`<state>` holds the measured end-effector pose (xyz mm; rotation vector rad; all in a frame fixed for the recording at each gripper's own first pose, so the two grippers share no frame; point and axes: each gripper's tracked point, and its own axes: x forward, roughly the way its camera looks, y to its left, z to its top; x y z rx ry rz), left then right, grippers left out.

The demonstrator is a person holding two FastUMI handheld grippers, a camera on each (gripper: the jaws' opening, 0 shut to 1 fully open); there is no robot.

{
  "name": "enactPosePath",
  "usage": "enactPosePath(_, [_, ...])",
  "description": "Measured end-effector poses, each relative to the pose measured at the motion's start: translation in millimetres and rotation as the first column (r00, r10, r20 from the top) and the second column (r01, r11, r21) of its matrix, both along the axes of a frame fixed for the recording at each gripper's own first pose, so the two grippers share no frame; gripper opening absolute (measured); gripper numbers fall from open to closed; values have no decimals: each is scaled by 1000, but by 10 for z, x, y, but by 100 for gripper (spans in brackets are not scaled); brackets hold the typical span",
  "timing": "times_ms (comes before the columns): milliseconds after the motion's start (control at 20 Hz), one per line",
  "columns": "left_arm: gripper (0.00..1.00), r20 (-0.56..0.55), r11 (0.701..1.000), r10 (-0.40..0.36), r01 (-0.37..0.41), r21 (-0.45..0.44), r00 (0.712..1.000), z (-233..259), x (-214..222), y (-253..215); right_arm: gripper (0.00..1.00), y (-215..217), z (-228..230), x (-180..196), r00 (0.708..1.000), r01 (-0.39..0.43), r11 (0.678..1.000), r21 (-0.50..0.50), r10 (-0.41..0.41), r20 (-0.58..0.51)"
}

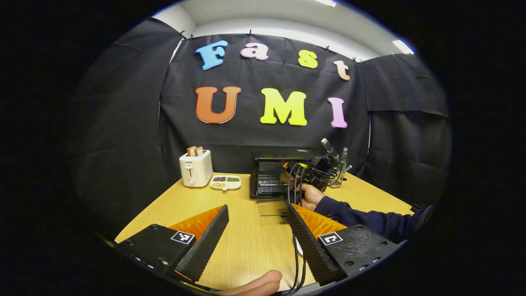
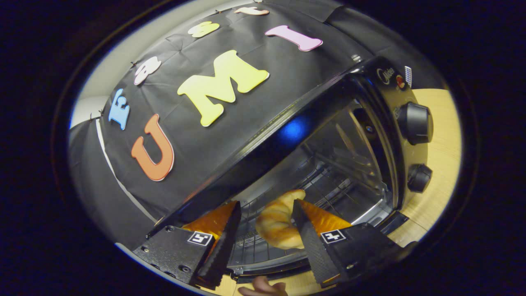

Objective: Open the electric oven with the left hand, put the food in, and close the electric oven.

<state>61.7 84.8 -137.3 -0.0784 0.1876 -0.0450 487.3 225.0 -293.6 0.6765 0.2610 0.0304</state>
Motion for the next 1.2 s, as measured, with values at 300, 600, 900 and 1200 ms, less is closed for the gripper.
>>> enactPosePath(300, [94, 17, 1000, 1, -1, -5, 1000, 96, -172, -72, 96, -32, 248, -497, 996, -80, 991, -109, 85, 41])
enactPosePath(600, [94, 38, 1000, -1, 1, 11, 999, 179, -354, -187, 100, -201, 829, -1350, 980, -132, 966, -220, 161, 117])
enactPosePath(900, [94, 50, 1000, -7, 6, 17, 999, 230, -417, -314, 98, -750, 1518, -2309, 971, -51, 930, -365, 132, 200])
enactPosePath(1200, [94, 16, 1000, -9, 8, 13, 1000, 120, -181, -442, 100, -1479, 1983, -3194, 971, 110, 821, -560, 32, 237])
